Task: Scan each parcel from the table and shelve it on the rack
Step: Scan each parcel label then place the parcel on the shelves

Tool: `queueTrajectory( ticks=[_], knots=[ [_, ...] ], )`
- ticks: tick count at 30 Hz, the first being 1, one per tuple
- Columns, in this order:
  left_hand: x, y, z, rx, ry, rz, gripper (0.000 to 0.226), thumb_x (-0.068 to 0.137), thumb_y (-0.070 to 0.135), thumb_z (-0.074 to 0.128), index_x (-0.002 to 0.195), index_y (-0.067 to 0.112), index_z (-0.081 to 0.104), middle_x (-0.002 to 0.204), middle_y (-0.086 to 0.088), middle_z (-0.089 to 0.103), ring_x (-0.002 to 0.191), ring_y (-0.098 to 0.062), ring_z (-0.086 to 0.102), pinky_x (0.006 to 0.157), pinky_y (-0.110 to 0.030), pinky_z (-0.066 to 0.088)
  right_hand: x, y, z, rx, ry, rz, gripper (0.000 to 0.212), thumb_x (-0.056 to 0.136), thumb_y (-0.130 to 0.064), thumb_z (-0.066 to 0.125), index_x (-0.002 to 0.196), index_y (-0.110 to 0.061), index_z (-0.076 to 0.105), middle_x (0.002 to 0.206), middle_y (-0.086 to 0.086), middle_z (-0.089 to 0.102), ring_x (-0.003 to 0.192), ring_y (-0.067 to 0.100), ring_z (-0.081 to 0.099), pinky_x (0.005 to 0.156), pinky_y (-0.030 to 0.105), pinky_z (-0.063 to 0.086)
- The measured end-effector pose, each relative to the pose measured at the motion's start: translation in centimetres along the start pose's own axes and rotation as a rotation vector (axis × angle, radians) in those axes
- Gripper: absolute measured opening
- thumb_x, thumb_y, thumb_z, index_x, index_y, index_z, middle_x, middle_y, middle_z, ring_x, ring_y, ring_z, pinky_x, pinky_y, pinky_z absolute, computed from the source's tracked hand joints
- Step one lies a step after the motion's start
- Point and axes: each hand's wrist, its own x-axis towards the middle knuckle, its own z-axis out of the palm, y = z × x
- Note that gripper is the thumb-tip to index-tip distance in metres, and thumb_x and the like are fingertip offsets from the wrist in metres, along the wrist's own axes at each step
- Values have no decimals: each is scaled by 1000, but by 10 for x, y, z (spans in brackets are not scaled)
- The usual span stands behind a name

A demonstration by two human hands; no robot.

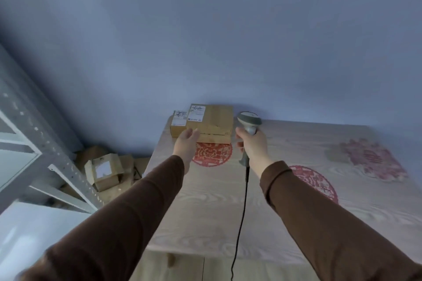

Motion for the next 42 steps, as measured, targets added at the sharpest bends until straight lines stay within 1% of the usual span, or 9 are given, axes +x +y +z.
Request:
queueTrajectory(
  ticks=[5,13,24,27,29,33,37,40,42],
  knots=[
    [56,10,17,23,73,-29,62,107,35,53,162,15,33,162,-3,41,147,-25,40,104,-31,31,65,7,-1,-30,17,8,28,94,-27,68,71,-16,57,63,3,58,50,21,51,61,40,42],
    [166,3,1,123,101,-86,71,107,39,51,166,14,19,169,-7,29,152,-29,33,120,-46,29,170,47,35,-11,89,113,28,82,-39,78,92,-17,64,81,4,68,76,26,65,70,42,48],
    [292,-26,-10,205,52,-146,62,109,32,50,163,11,27,161,-6,42,143,-27,42,114,-40,33,258,102,85,21,218,235,22,93,-22,74,109,-18,59,87,-7,62,75,11,57,77,31,44],
    [308,-32,-6,249,7,-138,41,110,25,46,148,8,49,132,0,55,122,-21,50,97,-31,34,269,112,92,38,230,290,23,91,-21,76,108,-13,63,84,1,64,72,18,56,73,34,46],
    [315,-38,-4,262,-7,-148,37,109,23,48,144,12,54,133,-1,61,124,-24,54,98,-33,39,273,118,92,50,227,323,24,89,-20,77,107,-12,65,83,6,64,70,22,55,69,38,47],
    [318,-45,-2,207,22,-171,42,106,13,54,147,16,53,136,-4,64,126,-28,59,112,-45,46,277,124,82,37,225,312,21,88,-14,76,102,-19,62,98,9,70,83,25,61,80,45,53],
    [299,-35,8,70,-2,-163,49,105,11,55,152,20,44,138,-9,62,125,-30,60,113,-51,46,268,108,62,134,223,266,22,90,-6,74,96,-22,60,94,3,66,85,21,60,85,43,52],
    [274,-15,23,-103,-38,-166,44,107,9,51,148,22,41,135,-8,65,125,-33,62,112,-54,48,256,87,39,199,197,220,20,92,-4,71,103,-16,61,97,9,64,80,20,58,74,37,51],
    [257,-1,33,-138,-65,-114,38,108,10,51,143,23,43,135,-5,65,126,-32,63,111,-56,48,246,73,18,231,187,187,24,92,-4,71,113,-13,63,105,8,68,92,23,65,80,36,55]
  ],
)
